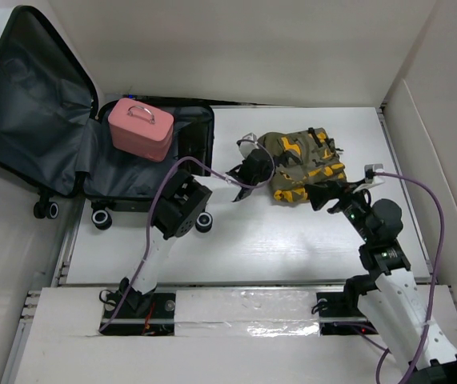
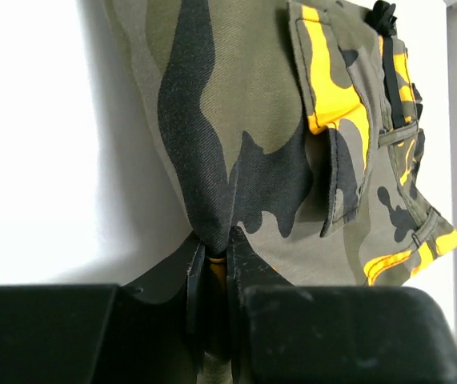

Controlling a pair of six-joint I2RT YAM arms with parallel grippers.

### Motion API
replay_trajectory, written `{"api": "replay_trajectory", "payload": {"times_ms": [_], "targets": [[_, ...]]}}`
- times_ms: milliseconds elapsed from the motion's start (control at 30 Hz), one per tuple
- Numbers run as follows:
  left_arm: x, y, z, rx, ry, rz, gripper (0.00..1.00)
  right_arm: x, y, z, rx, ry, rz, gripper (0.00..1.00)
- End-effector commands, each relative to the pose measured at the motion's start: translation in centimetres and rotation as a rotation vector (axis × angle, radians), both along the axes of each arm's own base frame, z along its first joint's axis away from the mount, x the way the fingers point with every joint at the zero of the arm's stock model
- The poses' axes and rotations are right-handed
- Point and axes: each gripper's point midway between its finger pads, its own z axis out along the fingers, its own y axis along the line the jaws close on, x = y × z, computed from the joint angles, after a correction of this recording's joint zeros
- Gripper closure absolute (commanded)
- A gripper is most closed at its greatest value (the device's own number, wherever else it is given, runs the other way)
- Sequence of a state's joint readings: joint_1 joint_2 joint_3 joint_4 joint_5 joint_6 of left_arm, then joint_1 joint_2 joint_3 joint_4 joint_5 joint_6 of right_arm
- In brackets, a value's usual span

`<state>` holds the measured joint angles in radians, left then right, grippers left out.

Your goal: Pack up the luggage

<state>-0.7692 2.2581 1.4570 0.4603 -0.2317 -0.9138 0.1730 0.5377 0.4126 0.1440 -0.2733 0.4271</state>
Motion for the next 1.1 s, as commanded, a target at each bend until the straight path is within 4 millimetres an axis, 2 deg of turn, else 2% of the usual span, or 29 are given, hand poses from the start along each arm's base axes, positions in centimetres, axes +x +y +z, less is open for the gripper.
{"api": "replay_trajectory", "payload": {"times_ms": [0, 67, 100, 167, 200, 267, 333, 367, 400, 433, 467, 500, 533, 567, 600, 667, 700, 767, 800, 833, 900, 933, 1000, 1033, 1067], "targets": [[3.0, 1.1, 6.8, 0.024, -0.197, -0.007, 1.00, -0.9, 0.8, 4.8, 0.032, -0.139, 0.047, 0.02], [3.2, 1.5, 8.9, 0.018, -0.245, -0.030, 1.00, -1.0, 0.7, 5.3, 0.038, -0.156, 0.044, 0.02], [3.2, 1.8, 10.9, 0.019, -0.282, -0.061, 1.00, -1.0, 0.6, 5.4, 0.040, -0.160, 0.037, 0.02], [3.1, 2.1, 13.4, 0.012, -0.323, -0.094, 1.00, -0.9, 0.6, 5.9, 0.045, -0.183, 0.030, 0.02], [2.8, 2.2, 16.2, 0.008, -0.372, -0.134, 1.00, -0.6, 0.3, 6.0, 0.058, -0.182, 0.007, 0.02], [2.3, 2.5, 18.5, 0.031, -0.405, -0.189, 1.00, -0.5, 0.5, 6.6, 0.074, -0.209, 0.004, 0.02], [1.9, 3.4, 23.0, 0.049, -0.481, -0.267, 1.00, -0.2, 0.4, 7.1, 0.082, -0.226, -0.011, 0.02], [1.7, 4.1, 23.7, 0.069, -0.471, -0.288, 1.00, 0.0, 0.7, 7.0, 0.082, -0.221, -0.007, 0.02], [0.8, 4.7, 26.4, 0.055, -0.511, -0.335, 1.00, 0.3, 0.5, 7.0, 0.076, -0.222, -0.020, 0.02], [1.2, 6.2, 28.2, 0.082, -0.546, -0.325, 1.00, 0.3, 0.9, 6.9, 0.074, -0.218, -0.010, 0.01], [1.0, 7.4, 28.7, 0.112, -0.528, -0.328, 1.00, 0.6, 0.9, 6.5, 0.070, -0.206, -0.013, 0.01], [0.4, 8.7, 31.7, 0.114, -0.571, -0.325, 1.00, 0.7, 1.0, 6.1, 0.060, -0.201, -0.015, 0.01], [0.2, 9.8, 32.7, 0.130, -0.582, -0.321, 1.00, 0.7, 1.2, 5.8, 0.056, -0.196, -0.014, 0.01], [0.6, 12.0, 33.2, 0.166, -0.582, -0.301, 1.00, 0.8, 1.1, 5.5, 0.054, -0.192, -0.018, 0.01], [-0.2, 13.5, 35.1, 0.163, -0.612, -0.295, 1.00, 0.9, 1.1, 5.0, 0.044, -0.186, -0.023, 0.01], [-0.2, 16.3, 36.0, 0.170, -0.621, -0.269, 1.00, 1.0, 1.0, 4.6, 0.035, -0.183, -0.036, 0.01], [0.1, 19.3, 37.0, 0.172, -0.636, -0.234, 1.00, 1.1, 0.9, 4.5, 0.027, -0.184, -0.048, 0.00], [0.7, 22.3, 35.4, 0.202, -0.609, -0.192, 1.00, 1.0, 1.0, 4.1, 0.014, -0.177, -0.046, 0.00], [1.0, 25.1, 35.6, 0.223, -0.620, -0.150, 1.00, 1.0, 1.2, 4.0, 0.012, -0.176, -0.041, 0.00], [1.2, 26.5, 33.2, 0.237, -0.576, -0.140, 1.00, 0.9, 1.2, 3.9, 0.010, -0.175, -0.038, 0.00], [1.3, 28.6, 31.6, 0.234, -0.552, -0.146, 1.00, 0.8, 1.2, 4.0, 0.001, -0.183, -0.040, 0.00], [1.8, 31.3, 29.2, 0.246, -0.497, -0.105, 1.00, 0.6, 1.4, 4.1, 0.001, -0.186, -0.037, 0.00], [1.7, 33.4, 27.5, 0.249, -0.474, -0.079, 1.00, 0.6, 1.2, 4.1, 0.000, -0.187, -0.043, 0.00], [1.5, 35.7, 25.3, 0.258, -0.425, -0.042, 1.00, 0.6, 1.2, 4.1, -0.003, -0.186, -0.045, 0.00], [1.4, 36.6, 24.5, 0.263, -0.414, -0.028, 1.00, 0.4, 1.3, 4.1, -0.003, -0.188, -0.041, 0.00]]}}
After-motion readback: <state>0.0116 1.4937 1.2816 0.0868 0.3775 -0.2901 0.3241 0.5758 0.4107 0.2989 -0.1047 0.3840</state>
